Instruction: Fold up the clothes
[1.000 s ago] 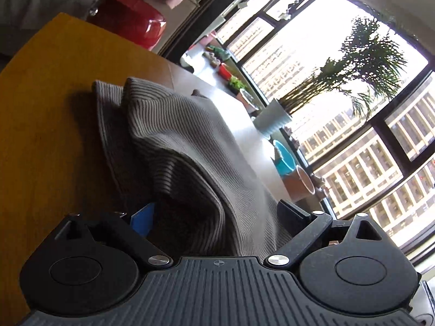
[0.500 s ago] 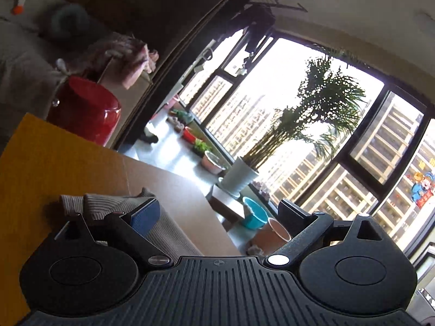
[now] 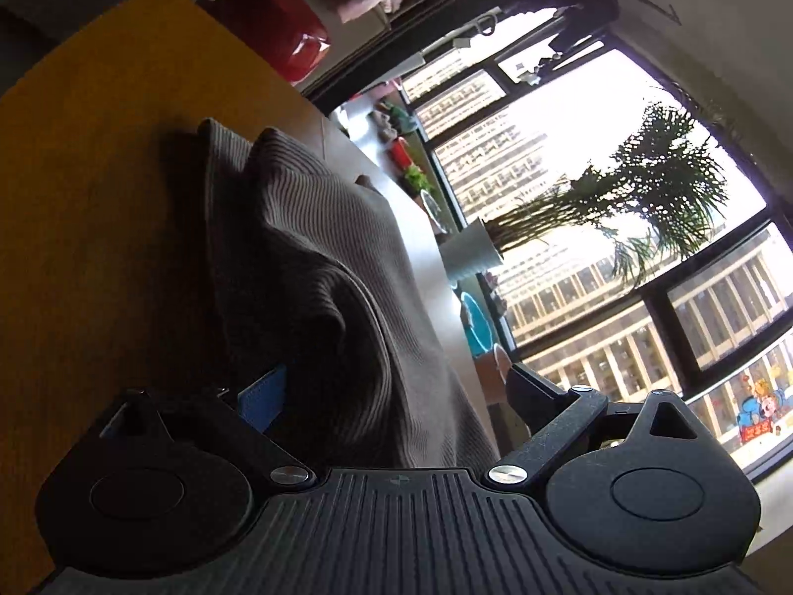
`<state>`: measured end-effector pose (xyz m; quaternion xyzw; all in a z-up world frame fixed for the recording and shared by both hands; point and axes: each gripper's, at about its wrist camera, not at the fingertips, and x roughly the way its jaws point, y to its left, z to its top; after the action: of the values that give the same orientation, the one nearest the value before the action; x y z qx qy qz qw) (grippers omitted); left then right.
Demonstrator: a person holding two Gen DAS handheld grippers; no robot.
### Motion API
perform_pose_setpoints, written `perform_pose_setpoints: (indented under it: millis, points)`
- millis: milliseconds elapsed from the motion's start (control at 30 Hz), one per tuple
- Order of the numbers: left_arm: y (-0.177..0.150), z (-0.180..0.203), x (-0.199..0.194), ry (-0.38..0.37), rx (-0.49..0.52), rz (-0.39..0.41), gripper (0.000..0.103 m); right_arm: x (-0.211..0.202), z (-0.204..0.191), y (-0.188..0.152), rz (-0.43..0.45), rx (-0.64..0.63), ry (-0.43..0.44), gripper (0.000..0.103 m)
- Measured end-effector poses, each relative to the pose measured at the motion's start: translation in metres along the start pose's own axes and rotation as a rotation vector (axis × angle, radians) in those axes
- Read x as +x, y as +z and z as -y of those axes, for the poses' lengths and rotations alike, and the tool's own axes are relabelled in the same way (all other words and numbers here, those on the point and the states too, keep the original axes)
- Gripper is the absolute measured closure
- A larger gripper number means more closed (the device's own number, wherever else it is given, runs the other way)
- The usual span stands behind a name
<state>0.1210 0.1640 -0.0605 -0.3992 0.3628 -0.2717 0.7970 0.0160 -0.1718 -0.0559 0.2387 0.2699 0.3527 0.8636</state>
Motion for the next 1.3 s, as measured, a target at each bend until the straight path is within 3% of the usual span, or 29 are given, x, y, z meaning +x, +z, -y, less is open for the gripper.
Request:
perform_pose_setpoints:
  millis: [200,300,367,467,567,700,900,1033,1100,1133,1167,1200,1300]
  points:
    - [0.015,0.002,0.035,-0.11,-0.092,-0.044,0.008,0.0,0.001,0.0,0.003,0.004,0.003,0.0]
    - [0.03,0.027,0.01,-0.266,-0.055,0.03,0.008,-0.001,0.003,-0.001,0.008,0.016,0.011,0.0]
    - [0.036,0.048,-0.011,-0.28,0.027,0.089,0.007,-0.002,0.004,-0.001,0.011,0.026,0.018,0.0]
    - [0.036,0.067,-0.029,-0.235,0.133,0.138,0.005,-0.002,0.006,-0.001,0.015,0.037,0.024,0.0]
    - [0.031,0.07,-0.03,-0.2,0.151,0.143,0.005,-0.002,0.006,-0.001,0.016,0.039,0.025,0.0]
    - [0.023,0.064,-0.014,-0.125,0.147,0.085,0.004,-0.001,0.006,0.0,0.015,0.038,0.023,0.0]
    - [-0.011,0.033,0.032,0.072,0.174,-0.099,0.004,0.007,-0.009,0.003,-0.048,-0.067,-0.032,0.0]
    - [-0.012,0.025,0.039,0.135,0.244,-0.096,0.004,0.005,-0.009,0.01,-0.092,-0.094,-0.023,0.0]
    - [-0.005,0.022,0.036,0.142,0.252,-0.097,0.004,-0.011,-0.012,0.021,-0.046,-0.135,-0.045,0.0]
    - [-0.002,0.02,0.035,0.144,0.253,-0.096,0.004,-0.02,-0.016,0.027,-0.003,-0.204,-0.097,0.001]
    - [0.002,0.018,0.036,0.14,0.254,-0.094,0.004,-0.029,-0.021,0.033,0.041,-0.276,-0.15,0.002]
    - [0.007,0.016,0.036,0.135,0.255,-0.093,0.004,-0.034,-0.024,0.04,0.072,-0.345,-0.208,0.012]
    - [0.023,0.011,0.046,0.114,0.257,-0.09,0.004,-0.029,-0.017,0.062,0.077,-0.378,-0.306,0.049]
